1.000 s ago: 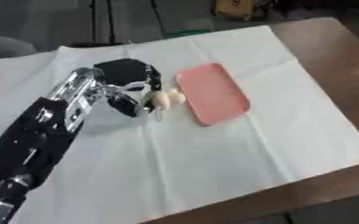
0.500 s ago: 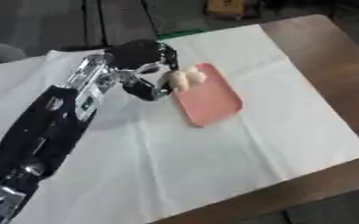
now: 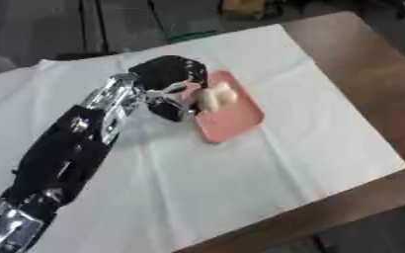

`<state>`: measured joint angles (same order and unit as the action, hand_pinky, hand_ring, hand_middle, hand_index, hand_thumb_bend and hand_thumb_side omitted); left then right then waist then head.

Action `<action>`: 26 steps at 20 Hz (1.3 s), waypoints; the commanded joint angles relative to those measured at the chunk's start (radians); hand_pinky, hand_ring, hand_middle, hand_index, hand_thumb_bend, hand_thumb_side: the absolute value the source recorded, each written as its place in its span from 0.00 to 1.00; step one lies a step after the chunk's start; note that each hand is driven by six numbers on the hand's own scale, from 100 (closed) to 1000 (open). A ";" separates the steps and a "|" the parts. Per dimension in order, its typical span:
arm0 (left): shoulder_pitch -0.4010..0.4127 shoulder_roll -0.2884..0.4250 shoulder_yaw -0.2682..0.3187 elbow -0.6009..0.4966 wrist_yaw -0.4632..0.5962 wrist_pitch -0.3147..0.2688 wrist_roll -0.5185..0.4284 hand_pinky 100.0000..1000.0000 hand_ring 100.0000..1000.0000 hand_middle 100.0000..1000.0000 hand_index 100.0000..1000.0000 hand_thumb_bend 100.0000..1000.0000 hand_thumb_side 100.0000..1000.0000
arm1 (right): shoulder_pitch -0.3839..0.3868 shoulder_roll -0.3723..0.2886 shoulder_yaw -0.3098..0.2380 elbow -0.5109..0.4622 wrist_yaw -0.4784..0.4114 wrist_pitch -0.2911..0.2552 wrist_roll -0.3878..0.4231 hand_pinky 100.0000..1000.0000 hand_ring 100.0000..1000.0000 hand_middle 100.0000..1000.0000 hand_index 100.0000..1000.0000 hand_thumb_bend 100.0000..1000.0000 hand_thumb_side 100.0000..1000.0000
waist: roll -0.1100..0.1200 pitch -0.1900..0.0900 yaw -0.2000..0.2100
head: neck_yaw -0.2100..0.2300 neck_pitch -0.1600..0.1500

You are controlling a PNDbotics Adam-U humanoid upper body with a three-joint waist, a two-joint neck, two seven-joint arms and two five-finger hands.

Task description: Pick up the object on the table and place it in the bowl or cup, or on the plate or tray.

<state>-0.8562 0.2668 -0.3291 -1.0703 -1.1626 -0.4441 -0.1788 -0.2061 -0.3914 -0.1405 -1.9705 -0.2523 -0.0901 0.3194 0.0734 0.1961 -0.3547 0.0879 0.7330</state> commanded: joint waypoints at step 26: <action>0.536 0.152 0.361 -0.723 0.981 0.259 0.141 0.70 0.64 0.70 0.79 0.00 0.87 | 0.003 -0.020 -0.032 -0.011 0.013 0.001 -0.024 0.31 0.32 0.72 0.65 0.00 0.68 | -0.003 -0.007 0.109 | -0.046 0.015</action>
<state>-0.3197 0.3839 -0.0133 -1.7203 -0.2452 -0.2036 -0.0347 -0.1977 -0.3910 -0.1609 -1.9705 -0.2458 -0.0896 0.3001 0.0734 0.2001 -0.2451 0.0487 0.7396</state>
